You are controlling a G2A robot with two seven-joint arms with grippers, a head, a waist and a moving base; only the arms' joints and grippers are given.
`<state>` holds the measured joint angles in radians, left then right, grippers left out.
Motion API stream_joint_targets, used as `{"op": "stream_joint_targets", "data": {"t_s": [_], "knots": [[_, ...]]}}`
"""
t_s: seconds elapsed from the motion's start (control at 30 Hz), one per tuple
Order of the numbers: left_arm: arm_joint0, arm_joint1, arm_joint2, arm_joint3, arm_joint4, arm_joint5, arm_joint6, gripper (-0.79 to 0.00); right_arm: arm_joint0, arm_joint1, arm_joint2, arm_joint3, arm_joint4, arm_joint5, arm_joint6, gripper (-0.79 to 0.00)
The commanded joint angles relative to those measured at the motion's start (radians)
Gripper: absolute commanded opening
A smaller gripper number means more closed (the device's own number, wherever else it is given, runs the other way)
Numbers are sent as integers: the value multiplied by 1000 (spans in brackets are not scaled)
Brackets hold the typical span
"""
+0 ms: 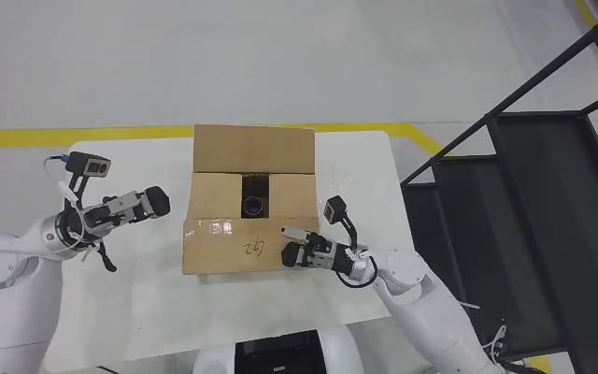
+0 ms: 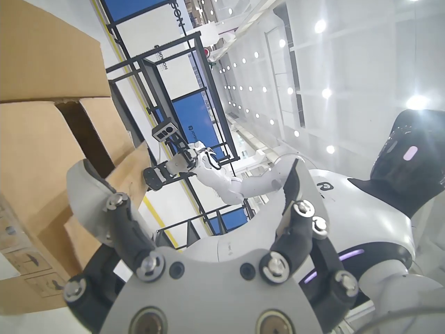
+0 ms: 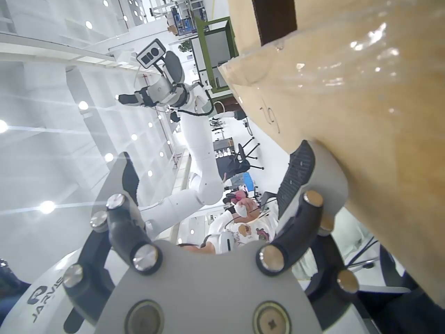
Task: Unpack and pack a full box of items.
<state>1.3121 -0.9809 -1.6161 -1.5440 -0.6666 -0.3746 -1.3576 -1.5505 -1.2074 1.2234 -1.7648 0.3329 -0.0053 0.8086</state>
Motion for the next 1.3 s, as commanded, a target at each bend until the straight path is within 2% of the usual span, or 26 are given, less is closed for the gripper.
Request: {"op": "stream_joint_targets", "data": {"t_s": [0.0, 0.3, 0.57, 0.7, 0.83, 1.03, 1.27], "knots": [[10, -4, 33, -5, -3, -29, -7, 0, 5, 2, -4, 0, -24, -7, -1, 0], [44, -9, 121, -28, 109, -118, 30, 0, 16, 11, 14, -21, -35, -36, 11, 0], [65, 17, 147, -71, 385, -222, 133, 0, 39, 15, 23, -14, -22, -44, 9, 0], [65, 30, 165, -64, 397, -242, 154, 0, 52, 16, 35, -14, -10, -67, -14, 0], [61, 45, 169, -55, 395, -237, 149, 0, 74, 18, 88, -3, -20, -129, -97, 0], [64, 67, 159, -51, 334, -200, 112, 0, 196, 15, 109, 114, -110, -192, -195, 0], [65, 70, 158, -50, 323, -194, 106, 0, 379, 2, 37, 324, -312, -191, -289, 0]]}}
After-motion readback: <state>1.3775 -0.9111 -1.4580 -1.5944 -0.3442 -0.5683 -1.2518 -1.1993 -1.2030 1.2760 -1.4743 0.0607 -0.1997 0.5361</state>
